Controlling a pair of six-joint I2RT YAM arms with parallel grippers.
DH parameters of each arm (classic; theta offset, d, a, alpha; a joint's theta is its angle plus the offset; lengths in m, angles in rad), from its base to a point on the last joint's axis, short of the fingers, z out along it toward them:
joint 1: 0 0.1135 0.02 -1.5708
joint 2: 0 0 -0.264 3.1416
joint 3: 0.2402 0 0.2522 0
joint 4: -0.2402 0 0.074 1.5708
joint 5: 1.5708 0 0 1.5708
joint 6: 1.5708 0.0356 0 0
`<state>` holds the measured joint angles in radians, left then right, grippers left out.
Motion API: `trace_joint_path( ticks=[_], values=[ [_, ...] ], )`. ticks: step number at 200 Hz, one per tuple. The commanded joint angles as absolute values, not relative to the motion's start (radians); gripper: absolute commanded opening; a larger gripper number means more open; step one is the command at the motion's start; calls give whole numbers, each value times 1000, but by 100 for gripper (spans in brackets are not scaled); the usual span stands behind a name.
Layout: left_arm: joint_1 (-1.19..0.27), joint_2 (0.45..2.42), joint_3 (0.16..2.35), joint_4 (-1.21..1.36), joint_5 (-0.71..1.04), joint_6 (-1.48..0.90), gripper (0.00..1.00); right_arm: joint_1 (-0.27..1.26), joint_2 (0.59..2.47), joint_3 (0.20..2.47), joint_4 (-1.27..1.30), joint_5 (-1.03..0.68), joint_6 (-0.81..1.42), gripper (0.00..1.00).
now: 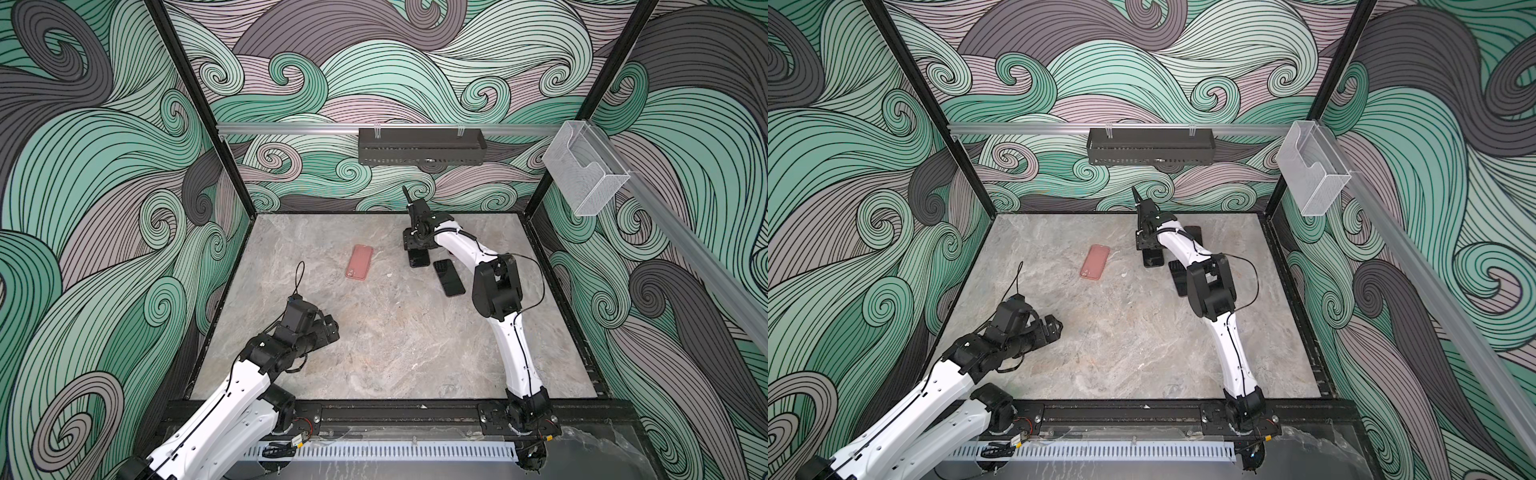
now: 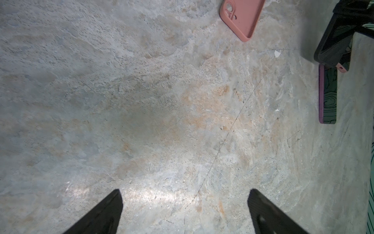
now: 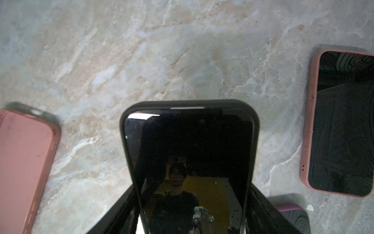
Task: Put the phone into the phone case
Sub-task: 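Carry the cased phone farther from the robot and set it beside the other phones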
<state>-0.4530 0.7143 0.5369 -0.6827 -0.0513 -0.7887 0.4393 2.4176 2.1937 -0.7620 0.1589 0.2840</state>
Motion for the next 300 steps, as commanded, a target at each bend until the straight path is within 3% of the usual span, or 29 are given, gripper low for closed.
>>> trace_joint_path(
  ticks=[1, 73, 139, 189, 223, 300],
  values=[
    [-449, 703, 598, -707, -35, -761, 99, 419, 2428, 2283, -759, 179, 335, 17],
    [-448, 672, 611, -738, -28, -761, 99, 337, 2583, 2481, -792, 104, 342, 20],
    [-448, 672, 614, -743, -27, -765, 98, 290, 2623, 2493, -793, 77, 328, 28],
    [-448, 681, 613, -734, -17, -768, 98, 281, 2637, 2485, -795, 62, 302, 49],
    [-448, 679, 613, -721, -8, -770, 99, 278, 2633, 2475, -794, 61, 289, 69],
    [-449, 676, 610, -704, 16, -766, 99, 270, 2600, 2451, -793, 27, 295, 85]
  ],
)
